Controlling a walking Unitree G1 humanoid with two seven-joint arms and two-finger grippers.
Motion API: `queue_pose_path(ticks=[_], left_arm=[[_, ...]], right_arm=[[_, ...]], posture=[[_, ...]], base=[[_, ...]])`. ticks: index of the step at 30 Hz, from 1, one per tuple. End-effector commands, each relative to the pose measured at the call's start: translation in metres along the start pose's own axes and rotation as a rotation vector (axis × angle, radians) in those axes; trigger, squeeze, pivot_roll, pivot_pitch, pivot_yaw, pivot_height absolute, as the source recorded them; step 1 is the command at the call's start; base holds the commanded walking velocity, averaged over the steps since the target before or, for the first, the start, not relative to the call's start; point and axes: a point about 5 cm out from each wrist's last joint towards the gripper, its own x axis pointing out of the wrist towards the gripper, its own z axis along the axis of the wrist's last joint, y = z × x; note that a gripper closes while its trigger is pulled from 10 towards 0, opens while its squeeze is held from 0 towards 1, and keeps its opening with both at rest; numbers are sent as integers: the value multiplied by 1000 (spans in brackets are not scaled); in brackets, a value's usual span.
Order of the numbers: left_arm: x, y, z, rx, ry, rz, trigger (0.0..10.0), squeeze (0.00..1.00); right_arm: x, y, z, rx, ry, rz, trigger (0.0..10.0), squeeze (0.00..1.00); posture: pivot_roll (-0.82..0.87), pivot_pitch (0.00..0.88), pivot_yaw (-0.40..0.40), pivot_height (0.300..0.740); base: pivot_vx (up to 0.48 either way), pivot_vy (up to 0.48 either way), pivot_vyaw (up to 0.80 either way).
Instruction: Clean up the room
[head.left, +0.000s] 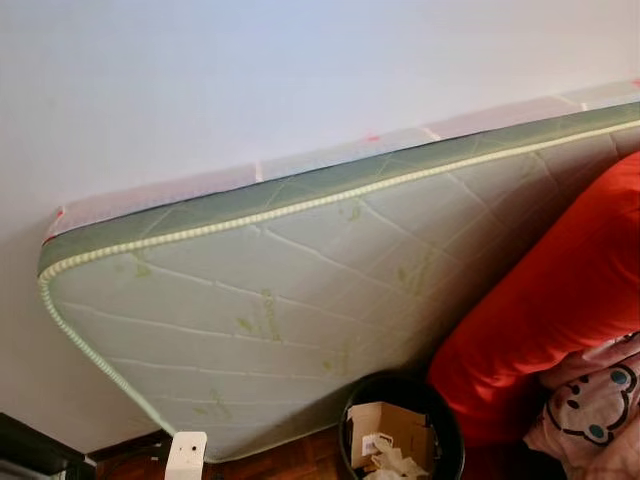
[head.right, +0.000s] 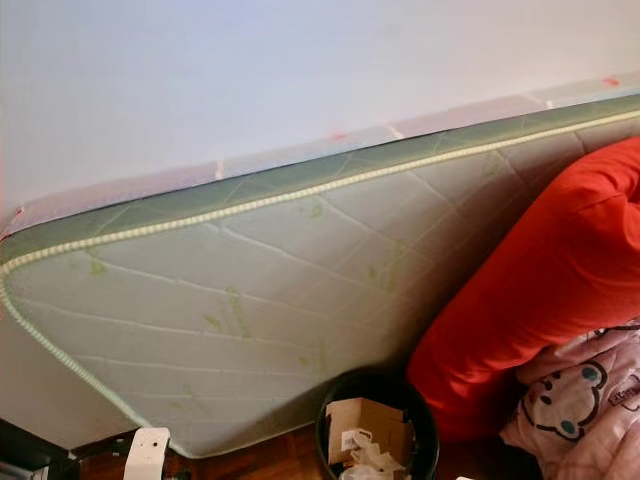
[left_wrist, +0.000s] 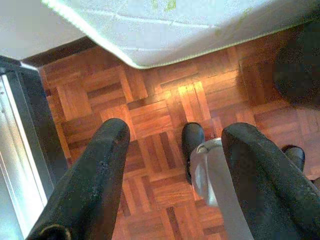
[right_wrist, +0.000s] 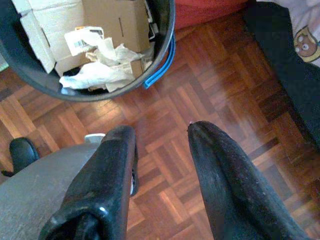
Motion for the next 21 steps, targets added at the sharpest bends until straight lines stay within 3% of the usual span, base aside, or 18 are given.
queue_pose_path(ticks=[1,21], left_arm=[[-1,3,-6,22,28,-1,10000,0],[-1,4,-6,26,30,-3,10000,0]], right_arm=[[-1,1,-4,-15,9,5,10000,0],[0,3,-3,-40,7,19,10000,0]], posture=[[-118,0,39,734],[-119,0,34,734]], base=[[-270,0,0],[-283,0,0]])
